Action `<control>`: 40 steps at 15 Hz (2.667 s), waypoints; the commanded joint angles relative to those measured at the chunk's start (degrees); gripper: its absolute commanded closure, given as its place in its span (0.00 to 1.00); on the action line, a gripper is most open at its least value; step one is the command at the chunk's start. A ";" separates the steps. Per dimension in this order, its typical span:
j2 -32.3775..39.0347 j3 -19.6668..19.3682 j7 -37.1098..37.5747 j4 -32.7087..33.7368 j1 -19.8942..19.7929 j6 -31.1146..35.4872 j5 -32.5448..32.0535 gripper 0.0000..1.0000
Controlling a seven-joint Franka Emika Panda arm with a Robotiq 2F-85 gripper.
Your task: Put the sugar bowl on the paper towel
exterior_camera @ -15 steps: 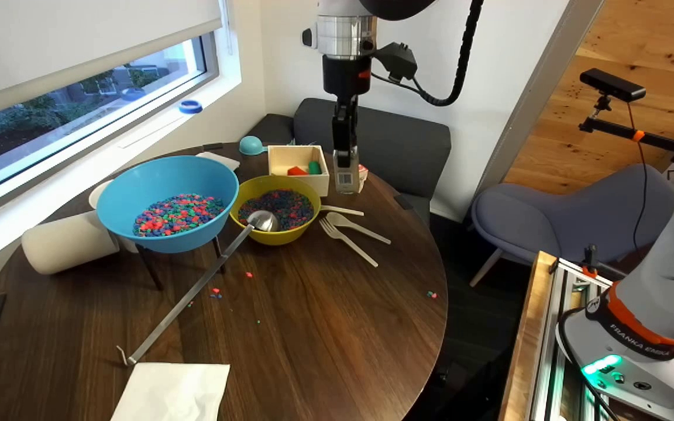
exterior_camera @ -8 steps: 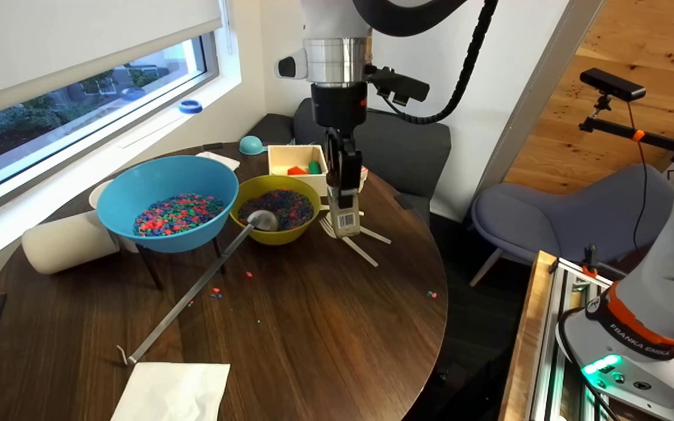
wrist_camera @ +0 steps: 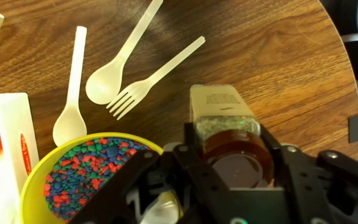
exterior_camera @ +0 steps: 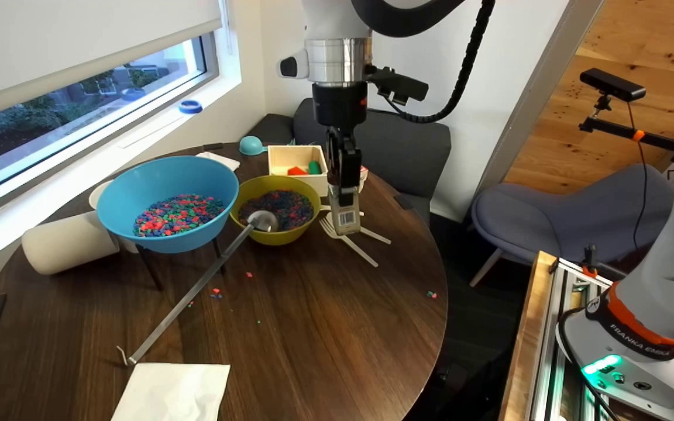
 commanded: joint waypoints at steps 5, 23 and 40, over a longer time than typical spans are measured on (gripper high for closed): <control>1.48 1.88 0.54 2.17 3.07 -1.34 -1.83 0.77; 15.28 9.19 -1.20 14.56 15.63 9.63 -13.16 0.77; 32.46 6.27 -2.28 34.93 26.52 7.54 -23.82 0.26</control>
